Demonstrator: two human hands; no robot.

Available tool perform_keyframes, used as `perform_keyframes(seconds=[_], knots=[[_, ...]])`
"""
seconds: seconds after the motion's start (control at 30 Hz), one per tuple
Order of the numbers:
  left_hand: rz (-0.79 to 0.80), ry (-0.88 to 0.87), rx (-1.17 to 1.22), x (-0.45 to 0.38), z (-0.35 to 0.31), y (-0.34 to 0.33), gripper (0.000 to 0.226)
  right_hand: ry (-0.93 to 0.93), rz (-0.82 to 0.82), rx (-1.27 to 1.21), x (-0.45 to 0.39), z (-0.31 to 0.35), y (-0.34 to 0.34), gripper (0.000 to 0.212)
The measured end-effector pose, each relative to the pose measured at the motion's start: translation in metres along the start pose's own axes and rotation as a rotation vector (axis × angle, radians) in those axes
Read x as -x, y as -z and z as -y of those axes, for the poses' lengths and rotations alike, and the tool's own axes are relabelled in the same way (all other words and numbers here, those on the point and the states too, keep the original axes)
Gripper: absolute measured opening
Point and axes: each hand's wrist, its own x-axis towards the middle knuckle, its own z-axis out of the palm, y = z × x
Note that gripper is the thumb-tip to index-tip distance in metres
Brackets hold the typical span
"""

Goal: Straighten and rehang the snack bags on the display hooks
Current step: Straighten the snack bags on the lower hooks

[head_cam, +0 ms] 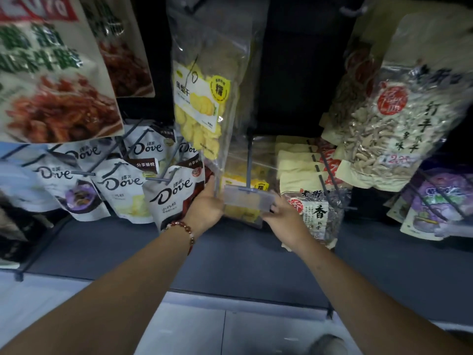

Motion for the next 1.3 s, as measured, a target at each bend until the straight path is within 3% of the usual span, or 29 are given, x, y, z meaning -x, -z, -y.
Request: perform_keyframes(seconds=[0.13, 0.23, 0.5, 0.9, 1.13, 1.3], knots=[[0.065, -0.105, -0.139, 0.031, 0.007, 0.011, 0.054, -0.045, -0.003, -0.072, 0.019, 0.003, 0.010, 0.077], [0.060, -0.159, -0.336, 0.060, 0.011, 0.023, 0.068, -0.037, -0.058, 0.006, 0.051, 0.024, 0.025, 0.063], [-0.094, -0.283, -0.805, 0.125, -0.008, 0.055, 0.066, 0.171, -0.051, 0.608, 0.110, 0.061, 0.059, 0.069], [-0.147, -0.363, -0.859, 0.165, -0.055, 0.120, 0.068, 0.298, -0.071, 0.673, 0.161, 0.140, 0.082, 0.063], [-0.189, -0.415, -0.915, 0.142, -0.073, 0.141, 0.071, 0.386, -0.099, 0.700, 0.145, 0.189, 0.061, 0.067], [-0.189, -0.415, -0.958, 0.106, -0.073, 0.154, 0.073, 0.367, -0.032, 0.636, 0.113, 0.210, 0.044, 0.072]])
